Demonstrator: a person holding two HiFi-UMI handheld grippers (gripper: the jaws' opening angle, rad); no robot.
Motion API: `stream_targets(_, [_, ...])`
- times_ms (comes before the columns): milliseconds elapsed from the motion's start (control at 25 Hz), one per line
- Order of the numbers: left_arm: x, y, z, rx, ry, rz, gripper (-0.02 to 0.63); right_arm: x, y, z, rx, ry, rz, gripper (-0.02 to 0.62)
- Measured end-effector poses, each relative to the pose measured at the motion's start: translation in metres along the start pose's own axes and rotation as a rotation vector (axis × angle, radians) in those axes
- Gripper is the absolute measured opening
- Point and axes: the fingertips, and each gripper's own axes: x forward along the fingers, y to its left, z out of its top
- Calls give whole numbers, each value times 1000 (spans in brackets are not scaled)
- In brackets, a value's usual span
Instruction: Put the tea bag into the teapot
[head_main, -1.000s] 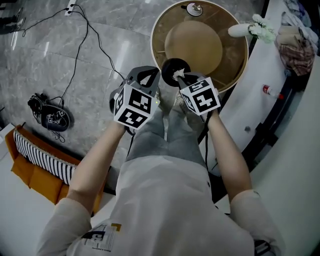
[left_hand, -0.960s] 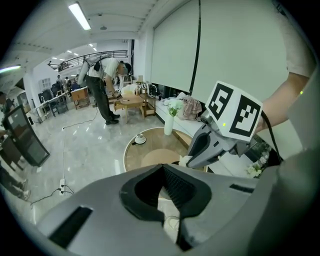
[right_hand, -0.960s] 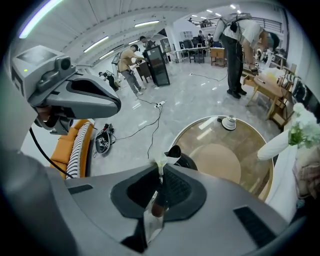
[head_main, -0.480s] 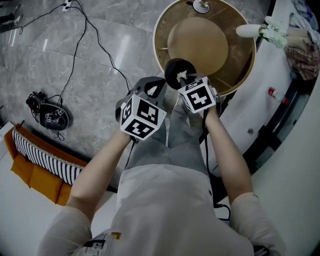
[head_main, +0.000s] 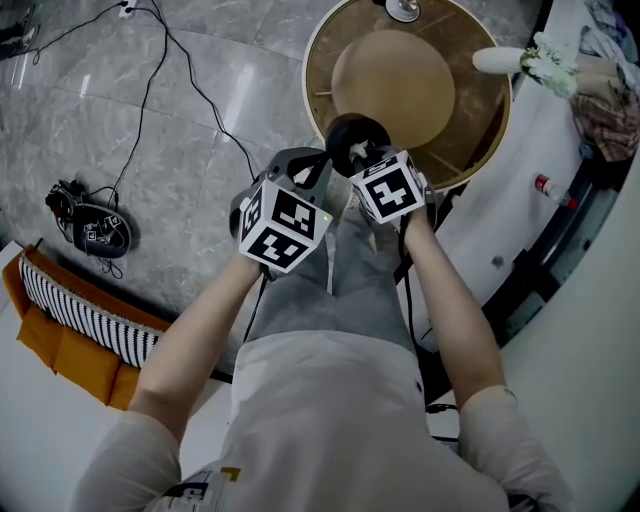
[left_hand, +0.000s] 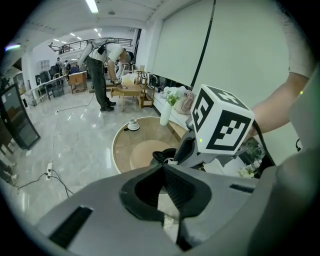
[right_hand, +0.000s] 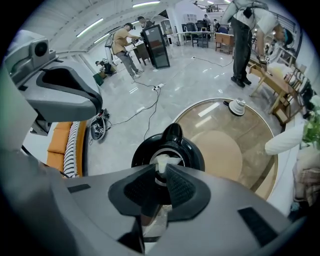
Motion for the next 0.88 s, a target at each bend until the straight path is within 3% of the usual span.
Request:
stream_targets(120, [1,-5,-3,-1,5,-7,8,1,2,0,-5,-1,-8,91])
stream_targets(280, [-3,-6,-2,2,0,-4,8,-3,2,0,-4,-10,-21,91])
stream_targets(880, [-34,-1,35,15,-76,33,8,-57,4,29,-22,-105,-64,46])
